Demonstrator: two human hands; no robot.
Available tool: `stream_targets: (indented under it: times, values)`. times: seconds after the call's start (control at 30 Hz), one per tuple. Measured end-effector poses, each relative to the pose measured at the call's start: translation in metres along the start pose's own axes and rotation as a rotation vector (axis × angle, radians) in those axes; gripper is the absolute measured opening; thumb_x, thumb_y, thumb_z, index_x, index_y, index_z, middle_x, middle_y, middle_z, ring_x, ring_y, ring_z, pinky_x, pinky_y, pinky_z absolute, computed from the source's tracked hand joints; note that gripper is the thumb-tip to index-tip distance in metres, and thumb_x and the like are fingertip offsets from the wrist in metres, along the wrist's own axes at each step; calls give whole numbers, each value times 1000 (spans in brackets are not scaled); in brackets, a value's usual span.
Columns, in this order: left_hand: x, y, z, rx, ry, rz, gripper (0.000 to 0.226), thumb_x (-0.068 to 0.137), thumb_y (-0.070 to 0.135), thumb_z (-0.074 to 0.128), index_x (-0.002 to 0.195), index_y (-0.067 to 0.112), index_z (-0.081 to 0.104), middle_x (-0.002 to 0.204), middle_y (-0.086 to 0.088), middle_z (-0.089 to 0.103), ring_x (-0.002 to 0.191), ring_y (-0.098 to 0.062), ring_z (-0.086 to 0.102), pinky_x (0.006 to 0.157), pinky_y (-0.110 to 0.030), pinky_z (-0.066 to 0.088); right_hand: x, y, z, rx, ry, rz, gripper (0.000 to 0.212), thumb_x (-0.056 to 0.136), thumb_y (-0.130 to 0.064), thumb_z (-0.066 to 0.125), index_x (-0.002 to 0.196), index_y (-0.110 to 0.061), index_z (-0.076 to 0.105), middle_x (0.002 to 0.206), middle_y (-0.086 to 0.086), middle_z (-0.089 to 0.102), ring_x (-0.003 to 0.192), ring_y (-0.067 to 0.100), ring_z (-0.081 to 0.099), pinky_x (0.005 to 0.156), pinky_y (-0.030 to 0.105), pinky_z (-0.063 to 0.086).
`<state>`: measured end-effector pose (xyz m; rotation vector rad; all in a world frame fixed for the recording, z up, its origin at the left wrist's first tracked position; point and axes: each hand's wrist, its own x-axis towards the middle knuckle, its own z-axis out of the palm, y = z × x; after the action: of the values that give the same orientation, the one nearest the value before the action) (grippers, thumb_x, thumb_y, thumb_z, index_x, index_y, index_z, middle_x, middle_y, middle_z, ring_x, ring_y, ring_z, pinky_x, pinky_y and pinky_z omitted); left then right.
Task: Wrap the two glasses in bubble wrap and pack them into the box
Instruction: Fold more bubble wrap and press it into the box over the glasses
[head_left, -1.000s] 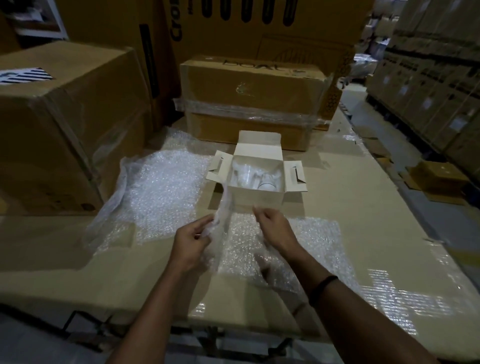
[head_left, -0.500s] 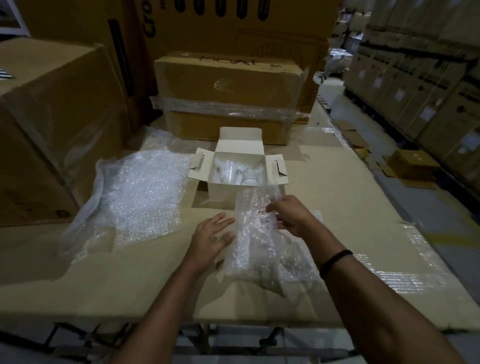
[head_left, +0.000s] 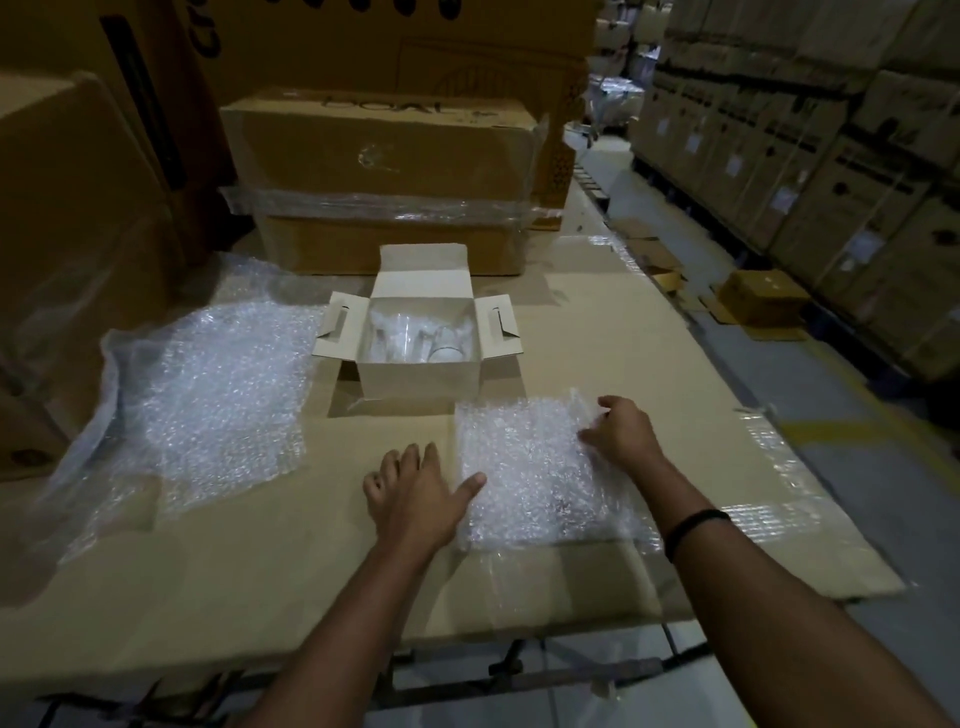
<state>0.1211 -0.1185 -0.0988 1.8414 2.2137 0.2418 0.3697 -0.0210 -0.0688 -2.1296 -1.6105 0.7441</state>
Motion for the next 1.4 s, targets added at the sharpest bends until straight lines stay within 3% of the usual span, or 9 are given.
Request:
stream_targets:
  times: [0.3,0.47,0.63,0.73,0.87,0.97,1.03,1.13,1.4]
  values:
    - [1,13,1,-165,61,11,31,86,34,63,117,31,64,134,7,52,133,-20,34,104,-38,20,-26,-12,20,-600,78,-402,29,93,-31,55,118,-25,66,120,6,62,106,28,55,87,36,42]
    - [13,-4,-17,-589,99,77,40,83,0,54,85,38,67,92,6,72,89,-17,69,82,-31,53,-27,-49,22,-464,155,-677,81,77,-14,73,147,-26,33,150,7,36,127,31,41,100,41,36]
    - [26,-23,-50,-604,198,243,30,86,4,66,112,18,73,104,0,72,98,-21,67,83,-24,48,-25,-91,26,-627,174,-980,89,72,-16,77,147,-32,32,158,4,27,144,31,22,113,49,20]
    - [18,-36,-56,-808,318,113,71,77,27,81,140,25,49,121,14,56,100,-10,56,76,-22,44,-16,-104,27,-594,133,-959,38,82,-14,59,116,-31,66,128,-4,63,120,23,54,98,37,33]
    - [7,-63,-29,-1078,278,-90,122,53,44,93,151,33,23,136,8,46,110,-20,54,87,-34,51,-8,-104,26,-343,107,-746,32,81,-11,56,106,-27,71,103,4,73,95,31,65,82,35,49]
    - [7,-67,-13,-1140,195,-127,87,63,14,91,138,25,47,121,1,61,105,-24,64,86,-31,54,-7,-103,27,-298,73,-730,32,80,-10,58,104,-26,72,102,4,73,93,31,65,81,36,52]
    - [9,-61,-17,-1089,277,-130,42,75,0,79,104,27,64,93,7,70,89,-21,69,69,-16,52,-5,-102,27,-279,51,-745,33,79,-8,58,101,-27,73,101,2,73,92,30,66,81,36,51]
    - [15,-61,-27,-875,387,-139,39,76,-9,64,77,30,64,76,11,68,73,-14,66,59,-22,51,-1,-93,27,-322,25,-774,36,78,0,56,100,-23,74,103,2,72,95,28,65,82,33,48]
    - [31,-95,-15,-394,398,191,34,65,8,57,88,22,79,105,1,73,96,-25,62,87,-41,49,5,-54,37,-861,-259,-699,72,82,-10,63,147,-31,39,157,-2,32,141,23,33,108,40,35]
